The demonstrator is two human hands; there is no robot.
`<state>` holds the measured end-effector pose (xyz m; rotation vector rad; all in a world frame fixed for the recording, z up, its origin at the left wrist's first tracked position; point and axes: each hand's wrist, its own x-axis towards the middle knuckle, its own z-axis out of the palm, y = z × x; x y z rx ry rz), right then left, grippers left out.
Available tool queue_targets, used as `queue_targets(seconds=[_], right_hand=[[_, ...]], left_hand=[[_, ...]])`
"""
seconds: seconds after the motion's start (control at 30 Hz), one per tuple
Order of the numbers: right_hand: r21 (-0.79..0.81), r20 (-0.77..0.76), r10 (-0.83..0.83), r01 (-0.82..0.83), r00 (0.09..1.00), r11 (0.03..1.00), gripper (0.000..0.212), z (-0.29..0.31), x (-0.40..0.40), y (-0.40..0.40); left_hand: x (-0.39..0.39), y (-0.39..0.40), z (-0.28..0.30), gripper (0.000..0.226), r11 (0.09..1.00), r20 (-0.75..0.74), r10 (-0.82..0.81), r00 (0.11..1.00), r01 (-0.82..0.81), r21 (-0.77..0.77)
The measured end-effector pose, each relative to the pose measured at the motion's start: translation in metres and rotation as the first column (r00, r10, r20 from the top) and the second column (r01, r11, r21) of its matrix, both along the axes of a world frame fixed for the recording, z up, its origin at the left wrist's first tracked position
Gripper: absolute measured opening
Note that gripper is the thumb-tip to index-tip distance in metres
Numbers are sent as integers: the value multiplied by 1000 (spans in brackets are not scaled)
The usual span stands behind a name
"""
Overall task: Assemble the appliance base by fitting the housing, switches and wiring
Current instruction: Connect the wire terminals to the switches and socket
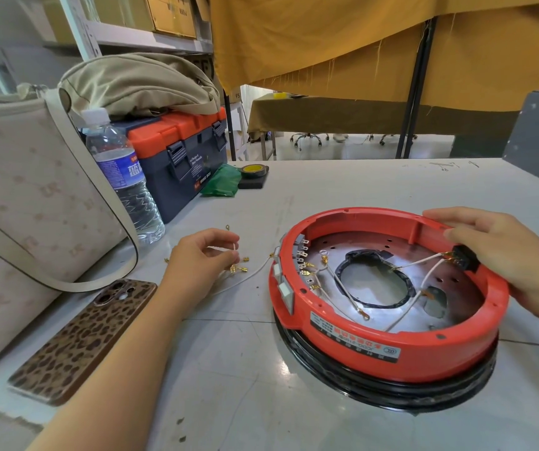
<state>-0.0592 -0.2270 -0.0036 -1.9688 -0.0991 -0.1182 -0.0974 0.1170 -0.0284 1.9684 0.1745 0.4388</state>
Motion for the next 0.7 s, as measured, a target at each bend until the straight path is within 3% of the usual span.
queue_targets(seconds=[0.17,0.27,0.43,0.57,0.7], right_hand=[[10,12,9,-9,1000,1000,39,-2,1,-1],[12,12,7,-7,1000,1000,39,-3,3,-1],[24,-6,22,-21,1000,999,38,-6,7,-5],[35,-1,25,-25,1000,999,39,-8,9,-8],[43,5,33,-33,999,999,39,-9,10,-7]], left_hand=[[-4,2,-3,26,969,-87,-60,994,79,236],[-3,5,-4,22,935,-62,-20,998,41,353],[-3,15,-4,11,887,-33,140,990,-111,449],[-4,17,-5,3,865,-174,126,977,-22,502],[-2,15,-6,7,865,-182,125,975,-17,502]])
